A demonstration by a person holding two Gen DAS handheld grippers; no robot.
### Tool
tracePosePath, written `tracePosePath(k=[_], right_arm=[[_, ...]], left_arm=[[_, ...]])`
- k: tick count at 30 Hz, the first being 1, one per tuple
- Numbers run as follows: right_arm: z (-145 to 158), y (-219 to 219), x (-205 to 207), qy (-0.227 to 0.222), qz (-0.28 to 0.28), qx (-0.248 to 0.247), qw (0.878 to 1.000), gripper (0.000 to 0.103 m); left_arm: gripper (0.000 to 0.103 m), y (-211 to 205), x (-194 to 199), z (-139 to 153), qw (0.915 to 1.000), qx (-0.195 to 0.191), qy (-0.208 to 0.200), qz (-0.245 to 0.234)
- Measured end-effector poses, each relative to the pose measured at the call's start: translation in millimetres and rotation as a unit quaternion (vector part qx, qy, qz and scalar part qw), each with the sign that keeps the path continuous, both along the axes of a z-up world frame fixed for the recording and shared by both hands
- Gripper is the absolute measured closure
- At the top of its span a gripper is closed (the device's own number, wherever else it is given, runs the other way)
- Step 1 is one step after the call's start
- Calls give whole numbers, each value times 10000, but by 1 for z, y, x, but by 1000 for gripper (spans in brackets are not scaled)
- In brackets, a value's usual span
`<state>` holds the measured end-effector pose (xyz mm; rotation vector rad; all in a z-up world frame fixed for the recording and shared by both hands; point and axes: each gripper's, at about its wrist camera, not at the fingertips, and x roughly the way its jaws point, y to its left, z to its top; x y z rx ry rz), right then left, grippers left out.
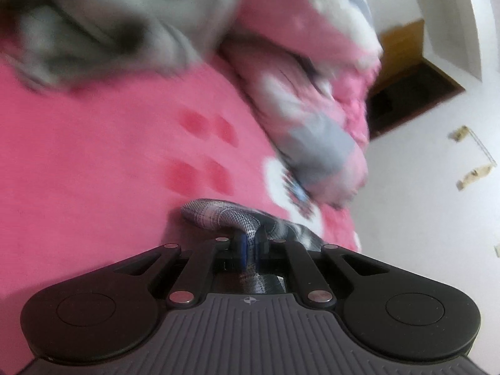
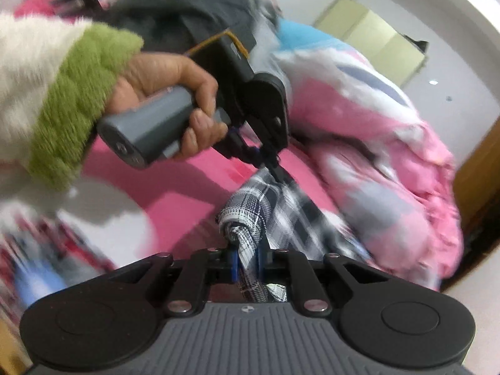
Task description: Fold clothes
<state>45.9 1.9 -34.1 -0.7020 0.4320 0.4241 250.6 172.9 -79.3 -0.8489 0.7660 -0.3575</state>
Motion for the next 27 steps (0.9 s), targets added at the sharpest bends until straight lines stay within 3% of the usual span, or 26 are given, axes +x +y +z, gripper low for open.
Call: tracePosePath(k=[4, 8, 10, 11, 13, 15, 19, 21, 23, 24, 27], right_arm=[[4, 64, -9, 243, 595, 553, 9964, 92], [-17, 106, 5, 655, 815, 1003, 9894, 91], [-32, 107, 24, 1050, 652, 1218, 9848, 89], [-36, 103, 33, 1333, 541, 1423, 9793, 87], [-31, 82, 41, 1729, 398, 2038, 9628, 77], [-17, 55, 36, 1653, 349, 2595, 9509, 45], [9, -4, 11, 1378, 325, 3456, 9276, 31], [15, -37, 1, 1468, 122, 3888, 9095, 26], [16, -70, -5, 1594, -314, 4190, 8933, 20], [16, -84, -7, 1625, -602, 4256, 8882, 12], [11, -128, -15, 1531, -1539, 4225, 8800, 2]], left_arm=[[100, 65, -29, 4, 9978, 435, 60, 491], [97, 90, -35, -10, 9962, 730, 215, 434], [88, 92, -38, -15, 9948, 873, 228, 462], [77, 91, -40, -12, 9934, 1006, 167, 517], [65, 85, -47, -2, 9905, 1237, -15, 606], [53, 81, -60, 12, 9868, 1423, -302, 708], [37, 61, -99, 44, 9736, 1942, -867, 825], [28, 45, -119, 56, 9665, 2246, -1004, 735], [22, 23, -135, 63, 9605, 2541, -996, 540], [17, 11, -143, 66, 9571, 2693, -975, 426], [6, -27, -164, 68, 9503, 2971, -896, 232]])
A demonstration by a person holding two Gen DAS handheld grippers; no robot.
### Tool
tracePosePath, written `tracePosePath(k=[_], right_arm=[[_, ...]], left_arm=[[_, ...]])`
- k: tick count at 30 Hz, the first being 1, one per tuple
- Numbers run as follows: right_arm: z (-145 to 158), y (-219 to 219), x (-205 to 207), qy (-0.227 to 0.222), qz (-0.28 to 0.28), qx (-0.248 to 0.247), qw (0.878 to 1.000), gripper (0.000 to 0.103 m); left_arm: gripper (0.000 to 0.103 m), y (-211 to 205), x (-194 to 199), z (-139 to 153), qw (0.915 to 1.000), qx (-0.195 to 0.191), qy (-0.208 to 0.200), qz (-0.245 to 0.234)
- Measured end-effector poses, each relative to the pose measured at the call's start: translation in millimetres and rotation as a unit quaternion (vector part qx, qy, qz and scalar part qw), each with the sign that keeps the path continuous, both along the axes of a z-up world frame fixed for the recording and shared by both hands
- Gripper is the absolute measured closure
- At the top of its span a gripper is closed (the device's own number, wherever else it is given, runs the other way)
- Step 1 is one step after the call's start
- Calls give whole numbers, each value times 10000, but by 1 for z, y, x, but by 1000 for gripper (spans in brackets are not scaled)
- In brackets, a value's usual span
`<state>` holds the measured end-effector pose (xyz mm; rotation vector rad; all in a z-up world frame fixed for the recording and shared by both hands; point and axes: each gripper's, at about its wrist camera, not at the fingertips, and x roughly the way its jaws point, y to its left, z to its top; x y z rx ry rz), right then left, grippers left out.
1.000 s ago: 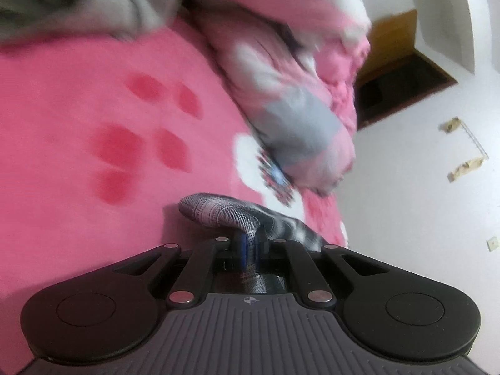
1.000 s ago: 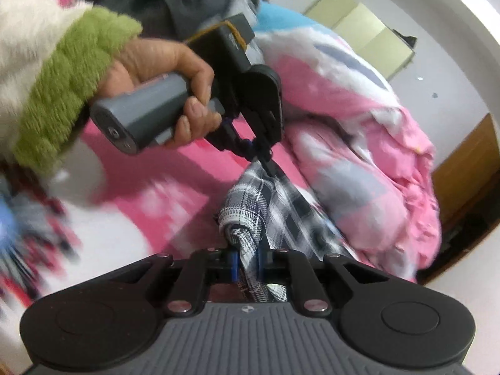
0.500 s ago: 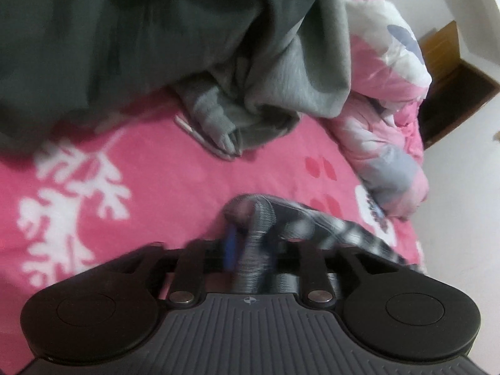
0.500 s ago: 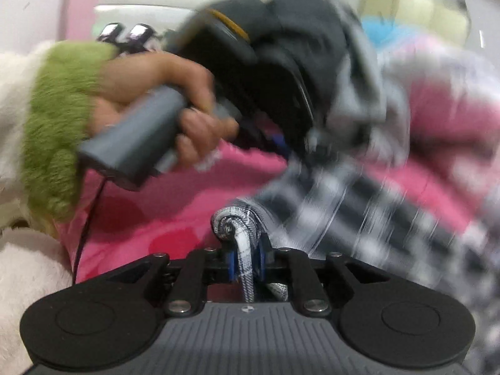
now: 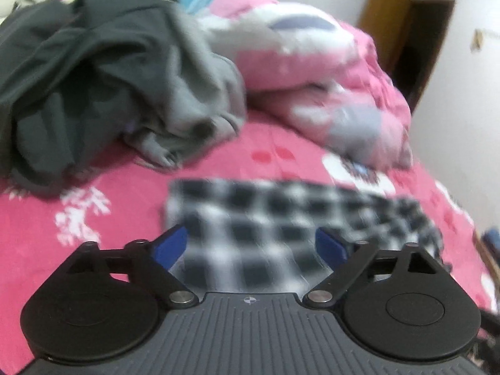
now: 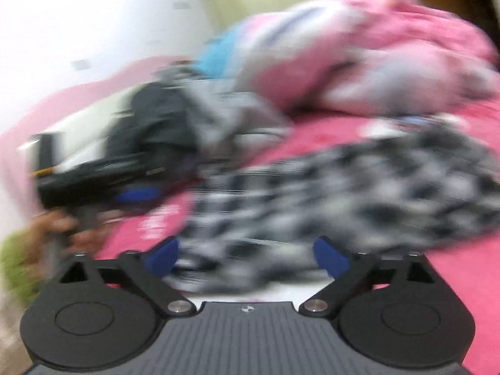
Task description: Fold clothes
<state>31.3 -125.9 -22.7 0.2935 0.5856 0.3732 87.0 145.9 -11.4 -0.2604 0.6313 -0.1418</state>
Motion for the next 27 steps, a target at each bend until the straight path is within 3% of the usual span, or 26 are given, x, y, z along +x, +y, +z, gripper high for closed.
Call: tracePosePath(k=[4, 6, 9, 12, 17, 21, 24, 27], right_arm=[[-7, -52, -17, 372, -966, -146, 9945, 0], [-12, -70, -26, 609, -1345, -321, 9885, 0], [-15, -88, -40, 806, -1634, -853, 9795, 0], [-15, -83, -43, 558, -1592, -1927, 9666, 0], [-10, -83, -44, -140, -1588, -2611, 9521, 0], [-3, -79, -37, -613, -1334, -2580, 9549, 0], [7, -67, -37, -1191, -623, -2202, 9661, 0], [10, -43, -29, -1559, 176, -2002, 9671, 1]], left_arm=[[0, -34, -21, -10, 9994, -281, 105, -178], [0, -47, -32, -16, 9996, -172, 154, -143], [0, -65, -39, -20, 9994, 288, 199, -7], [0, -75, -39, -24, 9991, 405, 151, -17], [0, -86, -43, -26, 9981, 593, -143, 18], [0, -80, -48, -28, 9970, 673, -350, -154], [0, -67, -56, -29, 9962, 673, -464, -297], [0, -53, -65, -31, 9946, 798, -606, -254]])
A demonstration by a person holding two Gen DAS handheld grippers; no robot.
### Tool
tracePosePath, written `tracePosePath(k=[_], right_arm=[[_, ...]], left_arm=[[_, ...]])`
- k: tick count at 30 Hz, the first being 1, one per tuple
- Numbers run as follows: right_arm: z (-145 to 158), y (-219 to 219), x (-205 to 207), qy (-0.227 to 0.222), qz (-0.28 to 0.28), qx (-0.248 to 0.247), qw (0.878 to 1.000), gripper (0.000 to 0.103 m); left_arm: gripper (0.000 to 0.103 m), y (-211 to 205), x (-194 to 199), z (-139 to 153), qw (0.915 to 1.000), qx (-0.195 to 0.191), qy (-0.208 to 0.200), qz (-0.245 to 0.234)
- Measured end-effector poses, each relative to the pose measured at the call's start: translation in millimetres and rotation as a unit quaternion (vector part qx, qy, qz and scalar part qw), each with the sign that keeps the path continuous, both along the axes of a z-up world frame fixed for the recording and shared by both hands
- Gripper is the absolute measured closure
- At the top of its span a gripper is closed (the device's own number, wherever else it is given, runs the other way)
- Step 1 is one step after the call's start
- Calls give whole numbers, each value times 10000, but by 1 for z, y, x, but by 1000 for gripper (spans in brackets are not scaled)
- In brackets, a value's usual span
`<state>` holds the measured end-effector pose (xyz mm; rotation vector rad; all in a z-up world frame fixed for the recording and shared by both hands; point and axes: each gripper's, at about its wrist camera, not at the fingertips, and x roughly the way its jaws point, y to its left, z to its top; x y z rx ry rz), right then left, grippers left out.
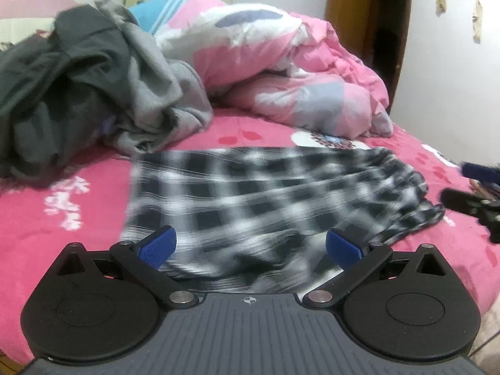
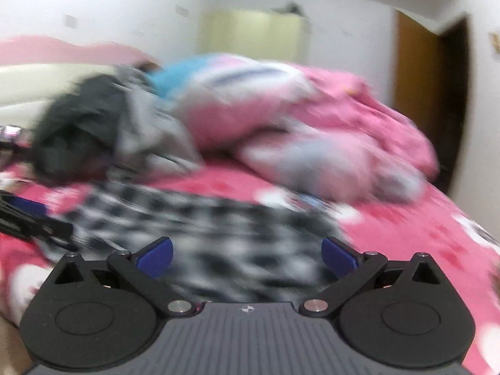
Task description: Fold clothes
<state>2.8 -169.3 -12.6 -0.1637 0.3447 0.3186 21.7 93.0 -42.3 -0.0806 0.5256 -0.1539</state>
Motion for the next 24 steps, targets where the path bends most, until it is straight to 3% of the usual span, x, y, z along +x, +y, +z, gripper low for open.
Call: tracePosePath(k=[1, 3, 6, 12, 13, 14, 15, 17, 22, 24], right_arm=[[-2, 12, 6, 16, 308, -98, 9995, 3], [-9, 37, 18, 61, 918, -325, 9952, 24], [-22, 74, 34, 230, 1688, -546, 9839, 41], [-47, 123, 60, 772, 2812, -940, 9519, 50], [-51, 128, 65, 903, 2922, -1013, 9467, 55], [-55, 131, 70, 1061, 3006, -1078, 9417, 74], [-56, 131, 75, 1181, 3059, -1025, 9391, 88], [-52, 125, 85, 1368, 3120, -745, 9372, 94], [-41, 101, 114, 1830, 2922, 525, 9372, 94], [-47, 98, 126, 2015, 2707, 800, 9379, 94]], left_arm=[[1, 5, -3, 0, 10000, 35, -52, 18], [3, 12, -4, -1, 9999, 63, -130, 38], [8, 23, -2, -3, 9997, 125, -205, 56], [34, 46, 10, -15, 9999, 15, -125, 107], [36, 51, 12, -17, 9998, -78, -103, 122], [40, 56, 14, -19, 9997, -189, -66, 141], [43, 61, 16, -21, 9994, -307, -42, 160], [45, 69, 17, -25, 9987, -464, -21, 193], [43, 86, 13, -27, 9956, -899, -202, 184], [37, 89, 10, -26, 9941, -1039, -305, 84]])
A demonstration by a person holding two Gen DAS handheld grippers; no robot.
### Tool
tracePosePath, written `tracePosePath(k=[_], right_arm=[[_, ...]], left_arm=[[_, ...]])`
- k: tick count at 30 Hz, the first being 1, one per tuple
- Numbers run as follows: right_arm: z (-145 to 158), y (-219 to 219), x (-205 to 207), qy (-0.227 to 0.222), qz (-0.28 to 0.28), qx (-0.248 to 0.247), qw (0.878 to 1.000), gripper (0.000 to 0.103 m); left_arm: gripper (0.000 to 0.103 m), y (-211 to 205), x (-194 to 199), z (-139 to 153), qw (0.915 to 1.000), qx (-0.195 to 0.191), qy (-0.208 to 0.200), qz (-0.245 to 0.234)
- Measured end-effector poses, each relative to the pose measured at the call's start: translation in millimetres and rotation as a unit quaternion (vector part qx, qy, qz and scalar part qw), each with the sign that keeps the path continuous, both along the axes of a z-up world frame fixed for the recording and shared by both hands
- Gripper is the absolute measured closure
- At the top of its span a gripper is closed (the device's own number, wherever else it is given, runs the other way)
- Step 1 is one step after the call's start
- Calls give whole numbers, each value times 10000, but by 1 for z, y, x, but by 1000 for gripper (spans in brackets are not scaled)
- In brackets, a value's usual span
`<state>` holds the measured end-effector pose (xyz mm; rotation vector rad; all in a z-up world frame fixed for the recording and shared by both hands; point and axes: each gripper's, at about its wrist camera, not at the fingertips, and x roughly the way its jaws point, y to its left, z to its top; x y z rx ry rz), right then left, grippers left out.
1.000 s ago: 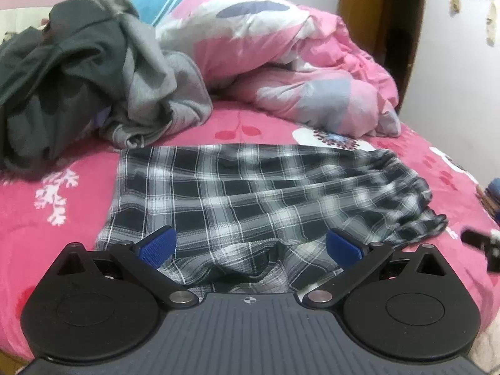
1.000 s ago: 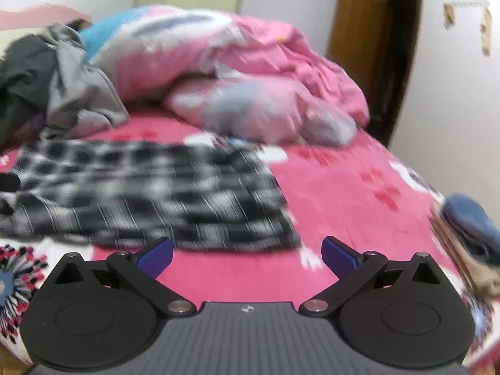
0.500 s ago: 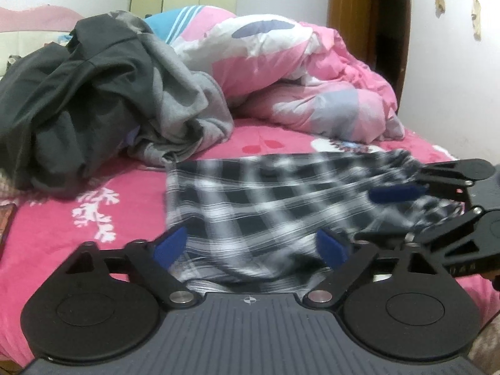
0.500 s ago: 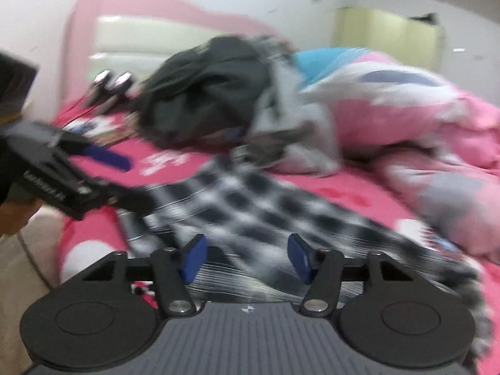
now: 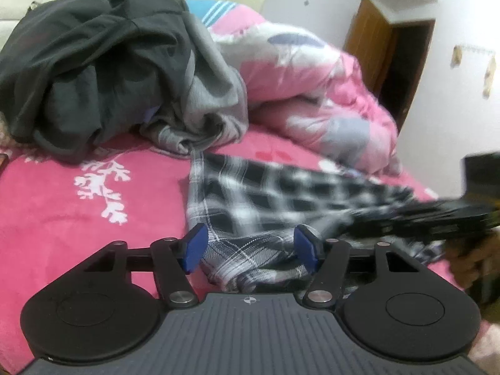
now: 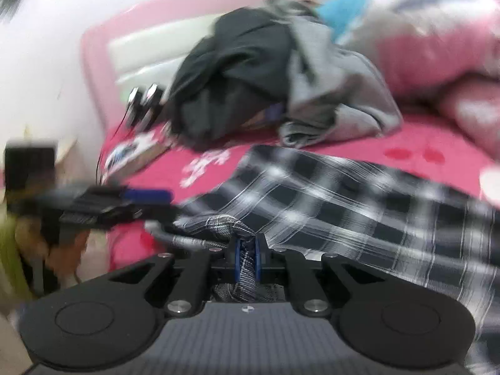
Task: Fold clothes
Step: 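Grasp the pants edge with the right tool while the left tool pinches the hem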
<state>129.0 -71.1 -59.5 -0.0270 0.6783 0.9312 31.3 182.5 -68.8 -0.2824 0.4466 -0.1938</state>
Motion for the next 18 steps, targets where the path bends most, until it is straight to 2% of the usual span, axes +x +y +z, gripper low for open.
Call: tracePosePath(k=[3, 5, 7, 10, 11, 12, 14, 18], right_arm=[[-16, 0, 16, 418, -192, 170, 9988, 94], [-24, 1, 21, 480, -323, 143, 9982, 92], [-29, 0, 25, 573, -402, 212, 9973, 91], [-34, -7, 29, 813, -531, 470, 9942, 89], [-34, -11, 30, 882, -625, 518, 9928, 82], [-33, -15, 29, 903, -715, 597, 9916, 79], [-25, -26, 23, 736, -924, 857, 9893, 78], [-4, -43, 0, 202, -1197, 1256, 9846, 79]], left_arm=[[26, -8, -3, 2, 9992, 236, -159, -294], [25, -18, -4, 2, 9970, 557, -228, -488], [27, -26, -3, -1, 9949, 854, -228, -483], [45, -28, 3, -7, 9937, 1062, -82, -340], [49, -26, 6, -9, 9941, 1059, 8, -255], [52, -22, 7, -10, 9950, 972, 77, -196], [60, -13, 7, -12, 9967, 799, 153, -64], [65, -2, 6, -15, 9980, 560, 279, 59]])
